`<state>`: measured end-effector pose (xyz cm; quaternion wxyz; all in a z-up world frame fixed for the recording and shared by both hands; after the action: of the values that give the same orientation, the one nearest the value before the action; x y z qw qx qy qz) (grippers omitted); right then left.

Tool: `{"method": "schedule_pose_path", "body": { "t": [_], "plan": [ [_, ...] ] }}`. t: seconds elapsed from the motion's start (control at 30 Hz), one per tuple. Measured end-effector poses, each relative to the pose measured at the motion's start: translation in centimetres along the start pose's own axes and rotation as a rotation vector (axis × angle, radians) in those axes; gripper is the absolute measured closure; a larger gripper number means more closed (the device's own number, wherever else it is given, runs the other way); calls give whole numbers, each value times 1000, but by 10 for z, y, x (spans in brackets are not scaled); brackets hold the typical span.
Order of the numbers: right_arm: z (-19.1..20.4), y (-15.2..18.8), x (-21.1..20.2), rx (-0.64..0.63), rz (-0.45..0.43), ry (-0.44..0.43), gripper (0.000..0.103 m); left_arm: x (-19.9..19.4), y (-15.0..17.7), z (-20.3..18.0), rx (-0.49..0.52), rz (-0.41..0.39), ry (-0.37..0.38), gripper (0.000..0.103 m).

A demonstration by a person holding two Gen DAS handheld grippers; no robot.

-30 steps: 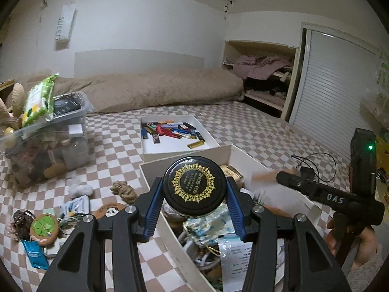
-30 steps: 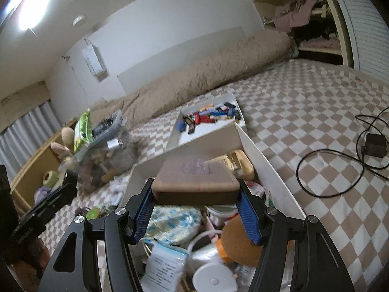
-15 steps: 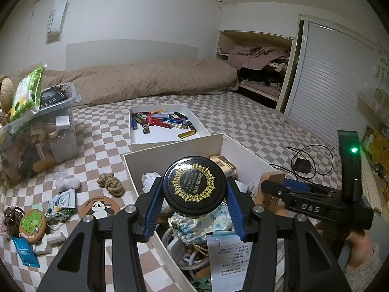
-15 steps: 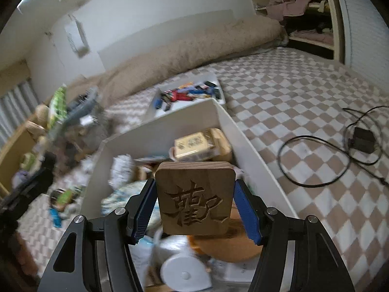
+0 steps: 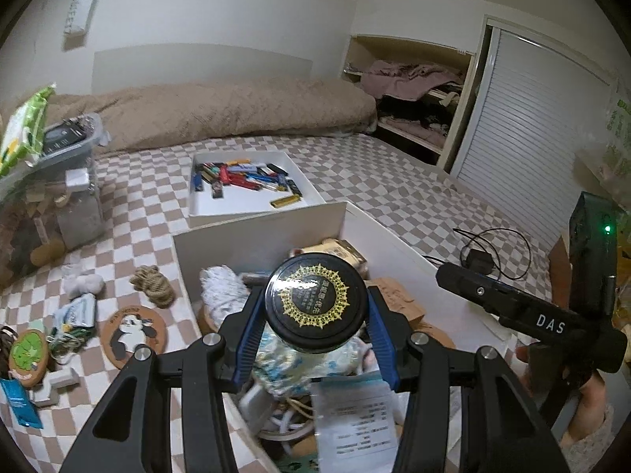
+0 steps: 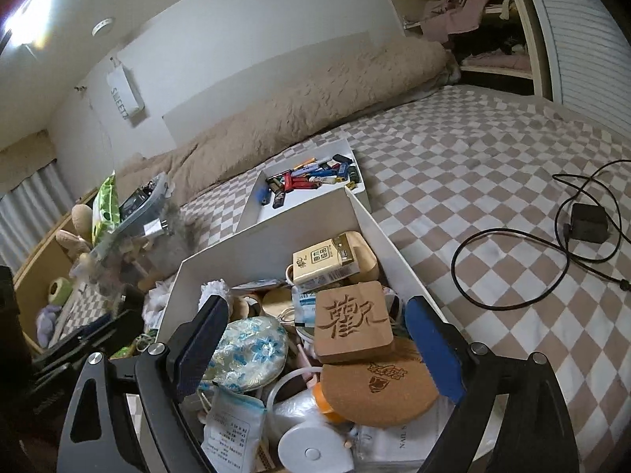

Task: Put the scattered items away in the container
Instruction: 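Open both grippers to drop the tin and wooden plate into the box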

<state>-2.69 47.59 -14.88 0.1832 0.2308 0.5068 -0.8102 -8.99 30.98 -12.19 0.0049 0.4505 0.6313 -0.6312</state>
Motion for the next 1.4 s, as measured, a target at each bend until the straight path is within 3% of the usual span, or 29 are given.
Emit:
{"method": "schedule_pose_path", "body": {
  "t": [0.53, 0.87, 0.9, 1.0, 1.03, 1.4],
  "plan": [
    [-9, -6, -13, 45, -46, -12, 11, 25, 39, -72, 55, 152, 179, 53],
    [-9, -6, -14, 48, -44, -25, 11, 33, 60, -102, 117, 209, 217, 53],
    [-10, -6, -14, 48, -44, -25, 11, 35, 61, -104, 122, 213, 219, 50],
    [-10, -6, -14, 42, -41, -21, 11, 39, 64, -97, 109, 210, 187, 22],
    [-10, -6, -14, 44, -42, -19, 11, 40, 64, -94, 99, 210, 189, 20],
    [-10, -5, -14, 53, -41, -28, 11, 31, 59, -77, 65, 191, 184, 20]
  ]
}}
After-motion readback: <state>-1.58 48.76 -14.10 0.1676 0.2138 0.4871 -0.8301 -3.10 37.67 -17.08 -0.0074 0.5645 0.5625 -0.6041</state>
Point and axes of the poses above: each gripper's, at about its wrist camera, not at the fingertips, and x roughly the way its jaws point, z to its left, y to its underside, the point moved 5 cm from there along x, roughly the way its jaws point, and after that the axes turned 2 degrees about -y, right-handed, at the moved point
